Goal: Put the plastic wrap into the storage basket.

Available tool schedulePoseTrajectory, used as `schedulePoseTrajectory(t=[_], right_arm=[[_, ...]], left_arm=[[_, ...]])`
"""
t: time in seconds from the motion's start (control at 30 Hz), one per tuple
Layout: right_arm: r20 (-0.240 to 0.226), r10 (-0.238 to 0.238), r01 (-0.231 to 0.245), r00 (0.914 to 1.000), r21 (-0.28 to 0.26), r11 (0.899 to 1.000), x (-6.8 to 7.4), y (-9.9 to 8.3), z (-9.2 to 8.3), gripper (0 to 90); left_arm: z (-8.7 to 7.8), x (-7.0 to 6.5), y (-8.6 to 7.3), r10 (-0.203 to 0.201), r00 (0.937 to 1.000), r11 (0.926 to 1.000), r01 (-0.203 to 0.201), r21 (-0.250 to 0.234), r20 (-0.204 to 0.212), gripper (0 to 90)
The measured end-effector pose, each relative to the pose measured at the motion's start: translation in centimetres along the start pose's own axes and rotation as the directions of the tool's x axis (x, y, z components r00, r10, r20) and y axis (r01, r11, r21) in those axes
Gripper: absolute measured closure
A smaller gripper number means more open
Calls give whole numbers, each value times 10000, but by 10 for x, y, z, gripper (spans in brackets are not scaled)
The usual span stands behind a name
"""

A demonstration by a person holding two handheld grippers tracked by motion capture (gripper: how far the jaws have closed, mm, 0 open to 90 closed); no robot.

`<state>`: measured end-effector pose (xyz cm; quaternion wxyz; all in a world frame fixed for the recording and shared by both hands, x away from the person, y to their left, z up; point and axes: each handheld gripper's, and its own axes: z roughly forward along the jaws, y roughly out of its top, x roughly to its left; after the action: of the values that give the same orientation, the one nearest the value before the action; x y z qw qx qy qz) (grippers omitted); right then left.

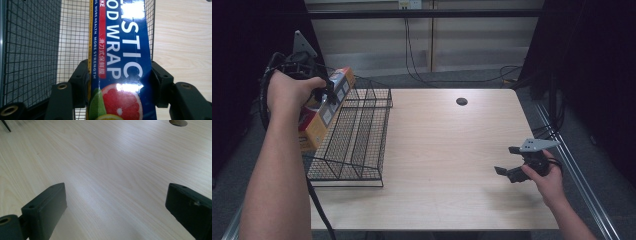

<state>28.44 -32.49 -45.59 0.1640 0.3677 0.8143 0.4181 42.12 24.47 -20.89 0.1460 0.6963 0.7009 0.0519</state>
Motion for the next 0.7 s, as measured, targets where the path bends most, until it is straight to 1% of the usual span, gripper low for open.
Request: schedulePoseTrajectory(t=[0.03, 0.13, 0.17, 0.2, 0.23, 0.27, 0.3, 0.37, 0.4, 0.43, 0.47, 0.5, 0.57, 0.6, 0.63, 0.67, 0.7], right_arm=[[13, -4, 4, 10000, -4, 10000, 0, 0, 0, 34], [30, 11, -11, 10000, 0, 10000, 0, 0, 0, 34], [7, 11, -11, 10000, 3, 10000, 0, 0, 0, 34], [13, -9, 9, 10000, 13, 10000, 0, 0, 1, 34], [76, -50, 50, 10000, 5, 10000, 0, 0, 1, 34], [15, -43, 42, 10000, 20, 10000, 0, 0, 1, 34], [2, -61, 61, 10000, 24, 10000, 0, 0, 1, 34], [21, -52, 52, 10000, 19, 10000, 0, 0, 1, 34], [25, -45, 45, 10000, 12, 10000, 0, 0, 1, 34], [26, -35, 35, 10000, 17, 10000, 0, 0, 1, 34], [12, -39, 39, 10000, 30, 10000, 0, 0, 2, 34], [21, -38, 38, 10000, 34, 10000, 1, 0, 2, 34], [12, -18, 18, 10000, 32, 10000, 1, 0, 2, 34], [6, -25, 25, 10000, 29, 10000, 1, 0, 2, 34], [62, -42, 42, 10000, 14, 10000, 1, 0, 2, 34], [32, -50, 50, 10000, 18, 10000, 0, 0, 2, 34], [15, -43, 43, 10000, 17, 10000, 0, 0, 2, 34]], left_arm=[[0, 3, 0, 159, 9998, 9999, -159, 19, -74, 443], [2, 6, 0, -59, 9999, 10000, 59, -11, -92, 443], [2, 9, 0, 25, 9998, 10000, -25, -22, -175, 443], [2, 10, -1, -138, 9998, 9999, 138, -42, -157, 443], [2, 12, -1, -19, 9997, 10000, 18, -17, -239, 443], [3, 12, -1, -245, 9996, 9997, 245, -38, -154, 443], [3, 15, -1, -45, 9995, 10000, 44, -34, -308, 443], [4, 17, -1, -143, 9995, 9999, 143, -10, -276, 443], [5, 18, -1, -50, 9992, 10000, 49, -10, -395, 442], [7, 18, -1, -306, 9991, 9995, 305, -48, -287, 442], [7, 19, -1, -179, 9993, 9998, 178, -34, -322, 442], [8, 20, -1, -164, 9990, 9998, 161, -73, -426, 442], [11, 21, -1, -351, 9988, 9994, 352, 20, -344, 442], [12, 23, -1, -250, 9990, 9997, 251, 33, -369, 442], [13, 24, -1, -241, 9983, 9997, 238, -58, -525, 442], [15, 24, -1, -316, 9983, 9995, 313, -68, -489, 442], [16, 25, -1, -307, 9984, 9995, 305, -41, -470, 442]])
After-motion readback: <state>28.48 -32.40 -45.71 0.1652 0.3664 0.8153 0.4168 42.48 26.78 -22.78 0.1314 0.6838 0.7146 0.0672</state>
